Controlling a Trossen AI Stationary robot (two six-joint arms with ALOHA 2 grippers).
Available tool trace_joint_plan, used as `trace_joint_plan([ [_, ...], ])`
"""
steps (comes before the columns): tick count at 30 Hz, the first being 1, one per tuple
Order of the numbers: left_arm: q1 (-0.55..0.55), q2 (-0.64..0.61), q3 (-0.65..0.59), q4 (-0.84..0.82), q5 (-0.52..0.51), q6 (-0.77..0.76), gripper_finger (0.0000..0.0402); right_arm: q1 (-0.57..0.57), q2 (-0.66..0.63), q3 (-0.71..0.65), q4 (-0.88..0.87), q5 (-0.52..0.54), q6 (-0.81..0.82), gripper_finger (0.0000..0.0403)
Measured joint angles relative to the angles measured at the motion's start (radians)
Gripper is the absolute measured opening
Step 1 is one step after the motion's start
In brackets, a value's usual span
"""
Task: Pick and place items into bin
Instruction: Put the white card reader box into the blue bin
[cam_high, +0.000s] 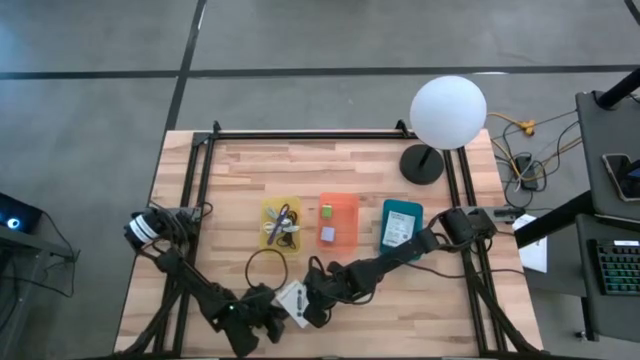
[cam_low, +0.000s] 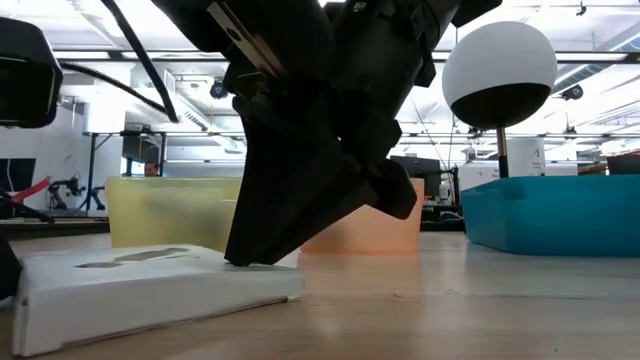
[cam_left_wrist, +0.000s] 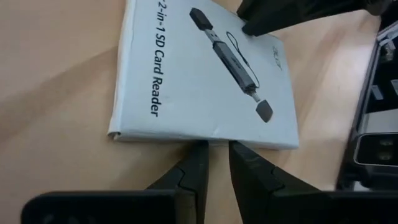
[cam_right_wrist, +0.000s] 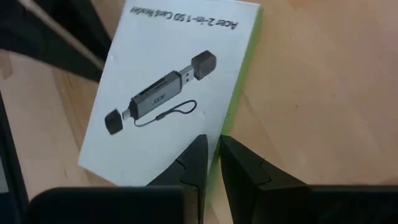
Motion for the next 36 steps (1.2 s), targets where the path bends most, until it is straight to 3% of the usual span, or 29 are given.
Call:
trace_joint_plan([
  [13, -0.009, -0.044, 0.013, -0.087, -0.033, 0.059, 0.0052, 0.006, 0.000, 0.002, 0.001, -0.034, 0.007, 0.0034],
  [18, -0.007, -0.056, 0.048, -0.051, -0.096, 0.196, 0.0052, 0.012, -0.001, 0.001, -0.011, -0.102, 0.007, 0.0034],
  [22, 0.002, -0.070, 0.097, -0.010, -0.206, 0.329, 0.0052, 0.019, 0.002, 0.008, 0.020, -0.165, 0.000, 0.0034],
  [27, 0.032, -0.073, 0.120, -0.021, -0.217, 0.434, 0.0052, 0.021, 0.008, 0.043, 0.011, -0.099, -0.043, 0.0033],
  [36, 0.046, -0.074, 0.114, -0.023, -0.195, 0.438, 0.0052, 0.022, 0.009, 0.057, -0.028, -0.042, -0.041, 0.0033],
])
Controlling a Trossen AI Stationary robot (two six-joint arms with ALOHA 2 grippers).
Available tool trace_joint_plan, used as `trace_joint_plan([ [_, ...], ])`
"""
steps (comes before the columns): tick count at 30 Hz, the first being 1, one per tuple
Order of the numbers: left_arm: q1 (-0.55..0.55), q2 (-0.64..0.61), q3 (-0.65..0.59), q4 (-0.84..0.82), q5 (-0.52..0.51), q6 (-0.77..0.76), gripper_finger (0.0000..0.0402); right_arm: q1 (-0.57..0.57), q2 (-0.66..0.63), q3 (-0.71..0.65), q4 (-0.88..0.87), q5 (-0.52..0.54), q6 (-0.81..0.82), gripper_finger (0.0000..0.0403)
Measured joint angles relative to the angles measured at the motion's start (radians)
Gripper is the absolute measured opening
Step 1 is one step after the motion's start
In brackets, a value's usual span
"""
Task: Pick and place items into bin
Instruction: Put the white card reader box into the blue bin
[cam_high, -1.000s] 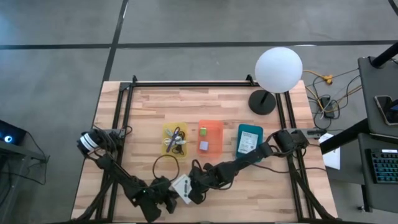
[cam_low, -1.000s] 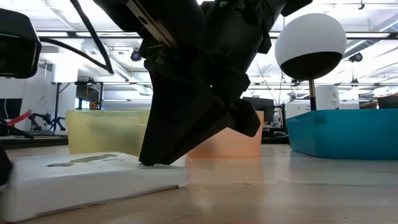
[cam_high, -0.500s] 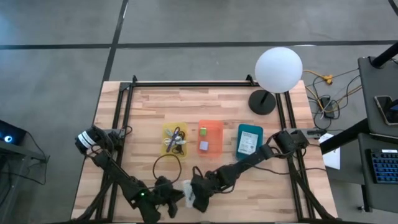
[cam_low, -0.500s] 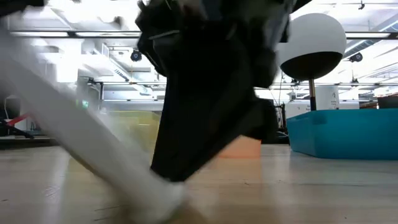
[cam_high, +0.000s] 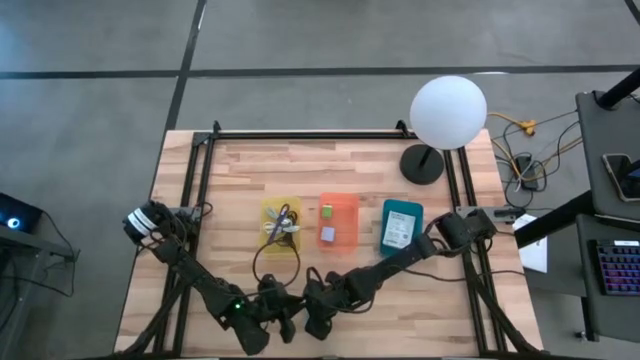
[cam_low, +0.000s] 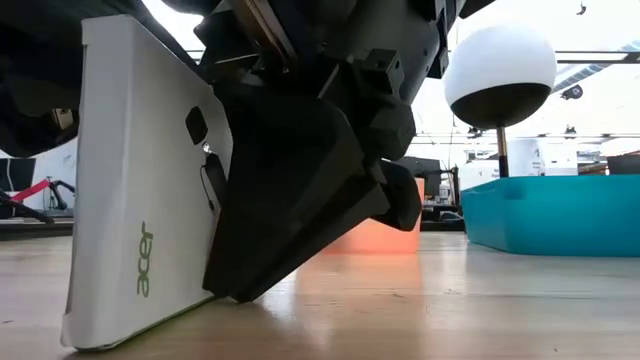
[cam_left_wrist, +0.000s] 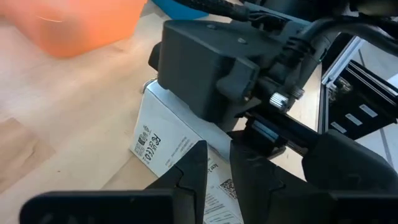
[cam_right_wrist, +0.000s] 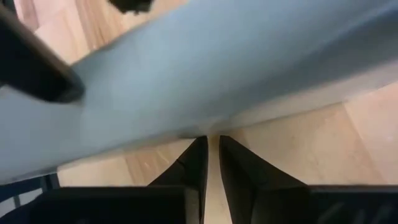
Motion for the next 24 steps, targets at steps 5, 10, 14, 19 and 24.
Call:
trace_joint_plan([
  [5, -0.001, 0.000, -0.004, 0.000, 0.007, 0.000, 0.0052, 0.009, -0.008, 0.000, -0.013, 0.007, 0.002, 0.0033],
  [10, -0.001, 0.003, -0.011, 0.053, 0.023, 0.043, 0.0052, 0.019, -0.030, -0.002, -0.060, 0.007, -0.001, 0.0034],
  [14, 0.000, 0.004, -0.012, 0.070, 0.036, 0.078, 0.0052, 0.023, -0.045, 0.005, -0.092, 0.010, -0.004, 0.0034],
  [19, 0.002, 0.003, -0.016, 0.070, 0.047, 0.078, 0.0052, 0.023, -0.054, 0.024, -0.109, 0.020, -0.060, 0.0034],
  [24, 0.002, 0.003, -0.016, 0.071, 0.049, 0.078, 0.0052, 0.021, -0.084, 0.068, -0.261, 0.025, -0.147, 0.0034],
])
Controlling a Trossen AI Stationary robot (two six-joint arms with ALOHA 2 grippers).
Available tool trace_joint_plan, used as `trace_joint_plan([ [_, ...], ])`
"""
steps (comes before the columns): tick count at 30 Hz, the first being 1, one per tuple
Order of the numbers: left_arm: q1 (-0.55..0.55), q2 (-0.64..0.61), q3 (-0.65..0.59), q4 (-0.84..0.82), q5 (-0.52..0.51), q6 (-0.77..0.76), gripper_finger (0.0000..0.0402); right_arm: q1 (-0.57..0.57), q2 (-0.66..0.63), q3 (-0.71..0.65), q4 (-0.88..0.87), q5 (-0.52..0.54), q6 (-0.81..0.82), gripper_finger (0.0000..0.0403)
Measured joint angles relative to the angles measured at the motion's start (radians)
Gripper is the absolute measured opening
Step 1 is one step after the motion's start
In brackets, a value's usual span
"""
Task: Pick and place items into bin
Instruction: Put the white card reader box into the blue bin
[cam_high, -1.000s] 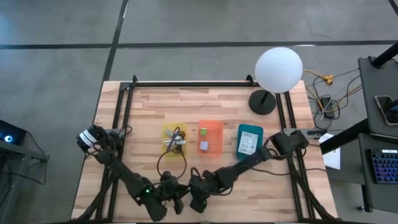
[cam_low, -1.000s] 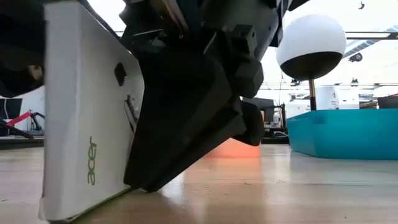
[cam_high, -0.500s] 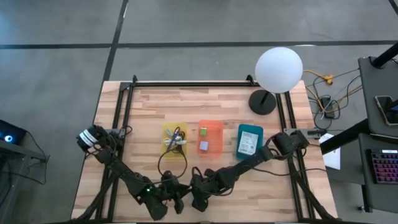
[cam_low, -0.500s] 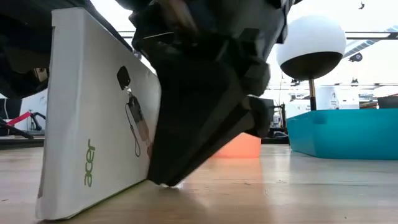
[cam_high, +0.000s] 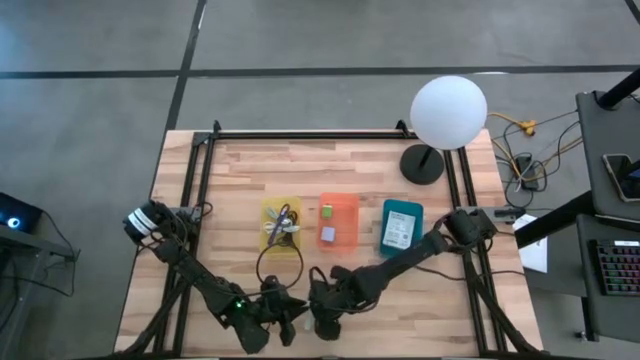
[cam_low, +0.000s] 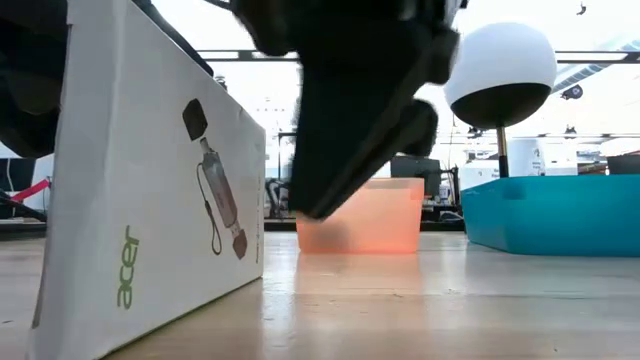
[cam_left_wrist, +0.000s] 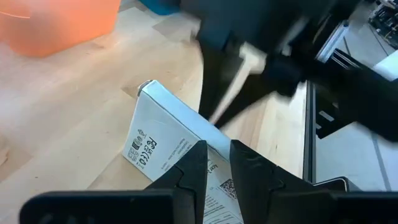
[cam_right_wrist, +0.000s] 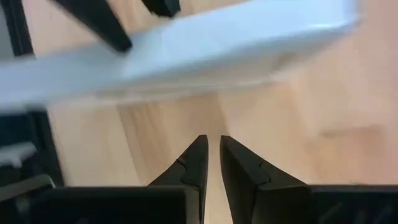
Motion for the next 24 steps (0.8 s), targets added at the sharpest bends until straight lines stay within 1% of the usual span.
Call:
trace_joint_plan([
  [3, 0.000, 0.000, 0.000, -0.001, 0.002, 0.000, 0.0052, 0.014, -0.043, 0.034, -0.135, 0.051, -0.159, 0.0040],
  [6, 0.000, 0.000, -0.001, -0.002, 0.002, 0.000, 0.0052, 0.034, -0.084, 0.076, -0.226, 0.126, -0.417, 0.0056],
  [10, 0.000, 0.000, -0.003, -0.001, 0.005, 0.000, 0.0052, 0.037, -0.093, 0.124, -0.241, 0.156, -0.791, 0.0093],
  [14, 0.000, 0.000, -0.003, 0.001, 0.009, -0.001, 0.0052, 0.016, -0.062, 0.170, -0.228, 0.164, -1.066, 0.0139],
  [17, 0.000, 0.000, -0.004, 0.001, 0.009, -0.001, 0.0052, 0.001, -0.017, 0.197, -0.222, 0.159, -1.198, 0.0170],
  [21, 0.000, 0.000, -0.005, 0.001, 0.009, -0.002, 0.0052, -0.011, 0.037, 0.229, -0.222, 0.159, -1.310, 0.0202],
  [22, 0.000, 0.000, -0.005, 0.000, 0.009, -0.003, 0.0052, -0.012, 0.046, 0.236, -0.223, 0.172, -1.338, 0.0208],
  [24, 0.000, 0.000, -0.005, 0.001, 0.010, -0.014, 0.0052, -0.012, 0.060, 0.250, -0.223, 0.245, -1.368, 0.0215],
])
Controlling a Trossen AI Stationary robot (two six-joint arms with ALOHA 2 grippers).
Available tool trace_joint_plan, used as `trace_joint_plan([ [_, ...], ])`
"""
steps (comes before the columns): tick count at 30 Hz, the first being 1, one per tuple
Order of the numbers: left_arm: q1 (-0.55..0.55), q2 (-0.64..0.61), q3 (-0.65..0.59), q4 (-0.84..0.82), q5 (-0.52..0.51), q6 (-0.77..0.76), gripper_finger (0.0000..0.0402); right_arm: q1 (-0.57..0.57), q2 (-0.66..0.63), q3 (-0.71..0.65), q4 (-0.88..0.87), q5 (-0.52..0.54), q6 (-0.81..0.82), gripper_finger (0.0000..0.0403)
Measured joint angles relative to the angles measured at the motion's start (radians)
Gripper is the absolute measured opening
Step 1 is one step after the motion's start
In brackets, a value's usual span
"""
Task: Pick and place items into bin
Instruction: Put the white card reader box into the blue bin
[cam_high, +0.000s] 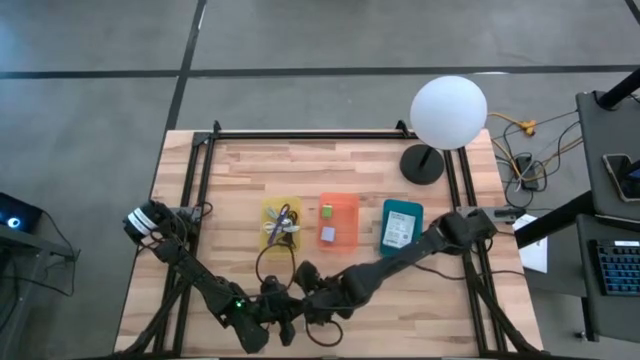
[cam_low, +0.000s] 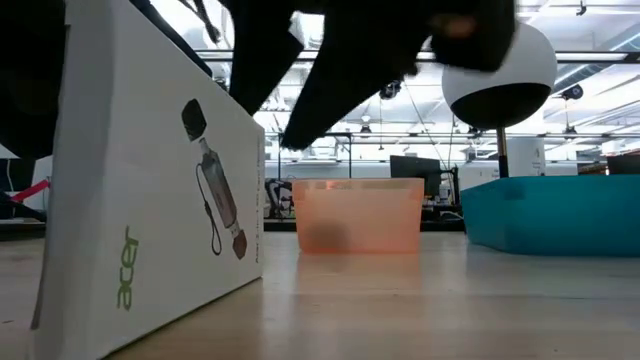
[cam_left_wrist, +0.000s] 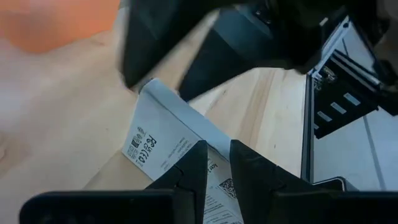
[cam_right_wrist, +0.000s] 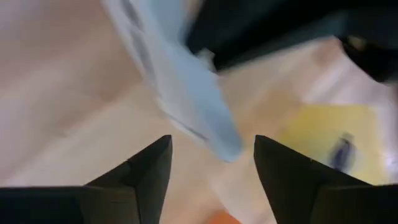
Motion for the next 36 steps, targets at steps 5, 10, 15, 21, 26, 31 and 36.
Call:
trace_joint_plan([
  [5, 0.000, 0.000, 0.000, -0.001, 0.000, -0.013, 0.0052, -0.005, -0.001, 0.045, 0.001, -0.009, -0.007, 0.0221],
  [10, 0.000, 0.000, 0.000, -0.001, 0.000, -0.013, 0.0052, -0.002, 0.010, 0.069, 0.004, -0.096, -0.006, 0.0219],
  [15, -0.001, 0.000, 0.000, -0.001, 0.000, -0.012, 0.0052, -0.002, 0.027, 0.059, 0.024, -0.166, -0.026, 0.0219],
  [21, -0.001, 0.000, -0.001, 0.001, -0.001, -0.013, 0.0052, -0.012, 0.037, 0.057, 0.054, -0.170, -0.031, 0.0219],
  [26, -0.001, 0.000, -0.001, 0.005, -0.005, -0.012, 0.0052, -0.022, 0.048, 0.055, 0.064, -0.201, -0.029, 0.0218],
  [31, -0.001, 0.000, 0.001, 0.019, -0.002, -0.009, 0.0052, -0.026, 0.048, 0.040, 0.066, -0.205, -0.013, 0.0185],
  [36, -0.001, 0.000, 0.002, 0.022, 0.000, -0.005, 0.0052, -0.028, 0.048, 0.040, 0.060, -0.221, -0.005, 0.0125],
])
